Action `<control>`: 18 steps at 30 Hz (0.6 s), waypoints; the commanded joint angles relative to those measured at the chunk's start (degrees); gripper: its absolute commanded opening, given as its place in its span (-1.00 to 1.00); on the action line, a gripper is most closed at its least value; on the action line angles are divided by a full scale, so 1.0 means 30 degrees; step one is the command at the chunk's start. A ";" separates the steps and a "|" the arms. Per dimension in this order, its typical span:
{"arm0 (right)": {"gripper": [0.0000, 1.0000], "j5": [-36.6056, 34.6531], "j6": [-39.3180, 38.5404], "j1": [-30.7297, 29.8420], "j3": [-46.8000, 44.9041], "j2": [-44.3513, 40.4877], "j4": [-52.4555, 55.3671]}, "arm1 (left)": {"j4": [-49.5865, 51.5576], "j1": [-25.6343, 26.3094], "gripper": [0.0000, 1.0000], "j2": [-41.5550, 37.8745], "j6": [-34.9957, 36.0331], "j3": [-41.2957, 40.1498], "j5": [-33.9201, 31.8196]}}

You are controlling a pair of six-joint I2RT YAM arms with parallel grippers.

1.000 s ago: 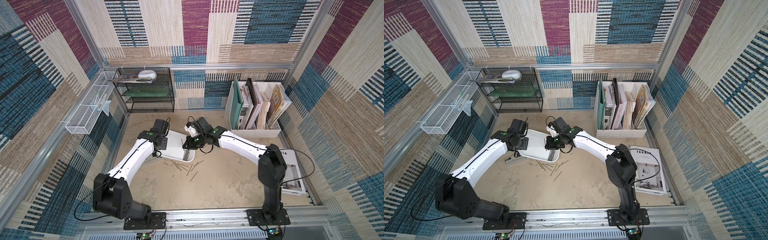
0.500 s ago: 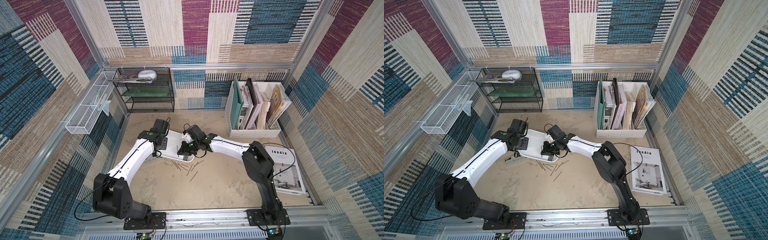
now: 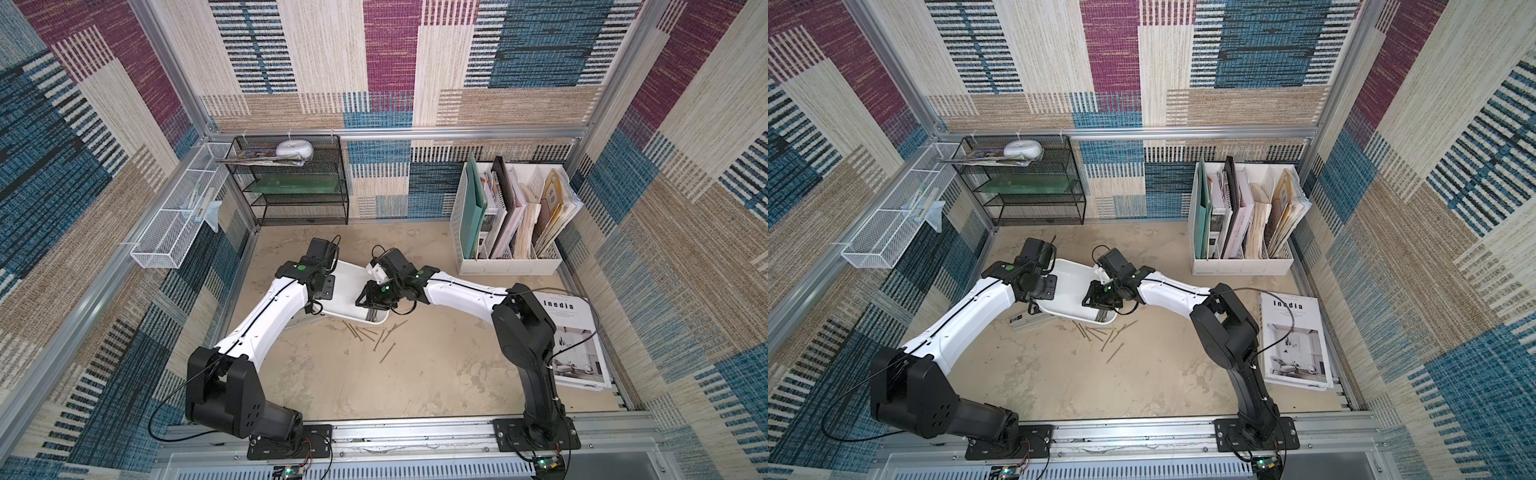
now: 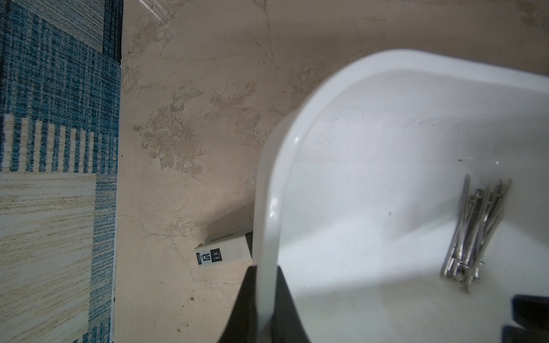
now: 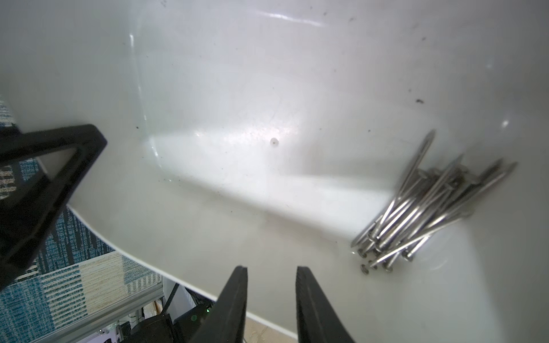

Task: Put the nails on the desktop into the storage box
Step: Adjust the storage box.

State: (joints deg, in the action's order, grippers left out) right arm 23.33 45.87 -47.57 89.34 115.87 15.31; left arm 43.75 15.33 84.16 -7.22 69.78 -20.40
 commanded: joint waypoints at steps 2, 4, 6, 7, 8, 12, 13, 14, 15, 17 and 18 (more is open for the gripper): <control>-0.32 -0.2014 -0.1531 0.0145 -0.0562 -0.1656 0.1728 | -0.0227 -0.0015 -1.00 -0.0046 0.0009 0.0148 -0.0057; -0.32 -0.2781 -0.1839 0.0459 -0.1141 -0.2209 0.2633 | -0.0228 -0.0014 -1.00 -0.0036 0.0006 0.0130 -0.0054; -0.32 -0.3646 -0.2086 0.0869 -0.1780 -0.2496 0.3362 | -0.0227 -0.0013 -1.00 -0.0042 0.0006 0.0142 -0.0058; -0.32 -0.3898 -0.2189 0.1004 -0.2026 -0.2548 0.3523 | -0.0227 -0.0019 -1.00 -0.0073 0.0006 0.0106 -0.0058; -0.32 -0.4101 -0.2339 0.1212 -0.2331 -0.2598 0.3517 | -0.0228 -0.0013 -1.00 -0.0064 -0.0016 0.0110 -0.0080; -0.31 -0.4369 -0.2867 0.1702 -0.2935 -0.2125 0.2859 | -0.0223 -0.0014 -1.00 0.0015 -0.0050 0.0096 -0.0025; -0.31 -0.4586 -0.3021 0.1734 -0.2811 -0.1919 0.2865 | -0.0212 -0.0013 -1.00 0.0008 -0.0037 0.0099 -0.0043; -0.31 -0.4641 -0.3215 0.1757 -0.2657 -0.1673 0.2746 | -0.0271 -0.0029 -1.00 0.0013 -0.0056 0.0088 -0.0025; -0.31 -0.4422 -0.3352 0.1794 -0.2504 -0.1429 0.2583 | -0.0280 -0.0024 -1.00 0.0013 -0.0056 0.0066 -0.0025; -0.31 -0.4219 -0.3478 0.1824 -0.2096 -0.1012 0.2449 | -0.0262 -0.0014 -1.00 0.0042 -0.0076 0.0089 -0.0054; -0.31 -0.4184 -0.3543 0.1823 -0.1807 -0.0771 0.2457 | -0.0278 -0.0014 -1.00 0.0021 -0.0072 0.0088 -0.0040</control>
State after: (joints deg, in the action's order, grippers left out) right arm 11.05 37.12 -42.13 82.32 112.55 23.81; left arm 43.75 15.33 84.18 -7.25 69.78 -20.38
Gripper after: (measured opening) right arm 0.346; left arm 0.106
